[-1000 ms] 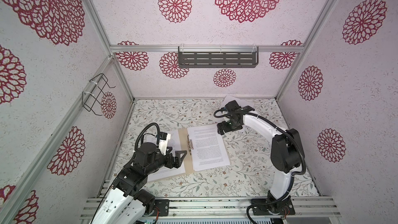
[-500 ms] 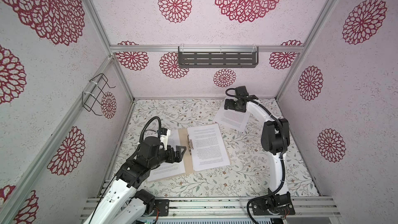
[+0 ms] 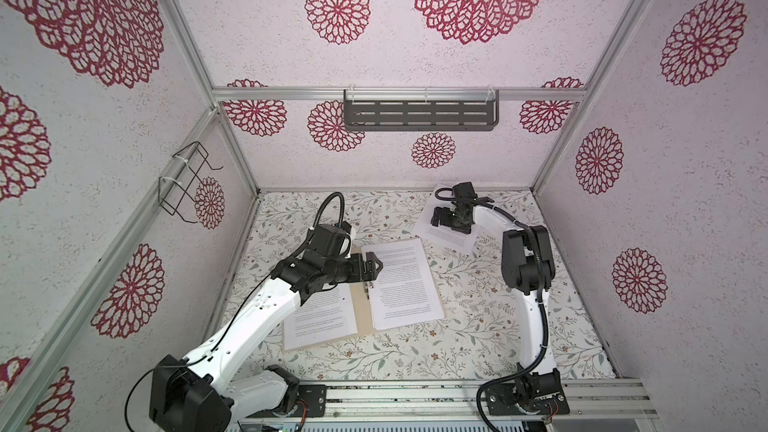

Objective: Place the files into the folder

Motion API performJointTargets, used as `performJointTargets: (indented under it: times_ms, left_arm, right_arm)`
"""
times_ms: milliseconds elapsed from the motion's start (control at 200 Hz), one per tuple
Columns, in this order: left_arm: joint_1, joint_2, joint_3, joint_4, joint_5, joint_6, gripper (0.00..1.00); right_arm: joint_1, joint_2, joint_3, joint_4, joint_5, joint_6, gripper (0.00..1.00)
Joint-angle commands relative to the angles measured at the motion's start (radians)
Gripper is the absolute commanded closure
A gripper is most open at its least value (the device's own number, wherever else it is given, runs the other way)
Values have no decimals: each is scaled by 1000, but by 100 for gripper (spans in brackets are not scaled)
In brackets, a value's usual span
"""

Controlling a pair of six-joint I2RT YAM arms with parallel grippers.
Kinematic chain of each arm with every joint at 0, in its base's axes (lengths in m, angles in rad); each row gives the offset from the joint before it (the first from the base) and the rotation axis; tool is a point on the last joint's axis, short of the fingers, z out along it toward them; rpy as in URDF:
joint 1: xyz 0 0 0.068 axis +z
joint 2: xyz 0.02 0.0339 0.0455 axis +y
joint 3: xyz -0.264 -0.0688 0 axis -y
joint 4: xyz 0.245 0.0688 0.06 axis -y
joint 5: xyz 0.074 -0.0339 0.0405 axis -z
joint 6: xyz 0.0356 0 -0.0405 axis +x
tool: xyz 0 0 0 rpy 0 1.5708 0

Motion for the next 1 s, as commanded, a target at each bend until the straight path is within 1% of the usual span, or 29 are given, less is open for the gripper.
performJointTargets:
  times_ms: [0, 110, 255, 465, 615, 720, 800, 881, 941, 991]
  left_arm:
    - [-31, 57, 53, 59, 20, 3, 3]
    - [-61, 132, 107, 59, 25, 19, 3]
    - [-106, 219, 181, 55, 31, 38, 3]
    - [-178, 340, 301, 16, 31, 69, 3]
    - [-232, 408, 369, 11, 34, 76, 3]
    - [-269, 460, 423, 0, 36, 83, 3]
    - [-295, 501, 460, 2, 44, 84, 3]
    - [-314, 550, 501, 8, 54, 86, 3]
    - [-324, 594, 534, 12, 63, 83, 2]
    - [-327, 625, 558, 18, 75, 82, 2]
  right_arm:
    - [-69, -85, -152, 35, -73, 57, 1]
    - [-114, -171, -325, 130, -111, 95, 1]
    - [-184, -304, -579, 286, -205, 159, 1]
    - [-265, -534, -902, 403, -241, 189, 1]
    - [-279, -710, -1075, 389, -249, 172, 1]
    - [-291, -878, -1197, 341, -223, 161, 1]
    - [-303, -1032, -1258, 282, -208, 157, 1]
    - [-307, -1159, -1269, 224, -160, 135, 1]
    - [-312, -1202, -1253, 236, -123, 121, 1]
    - [-314, -1187, -1230, 279, -105, 129, 1]
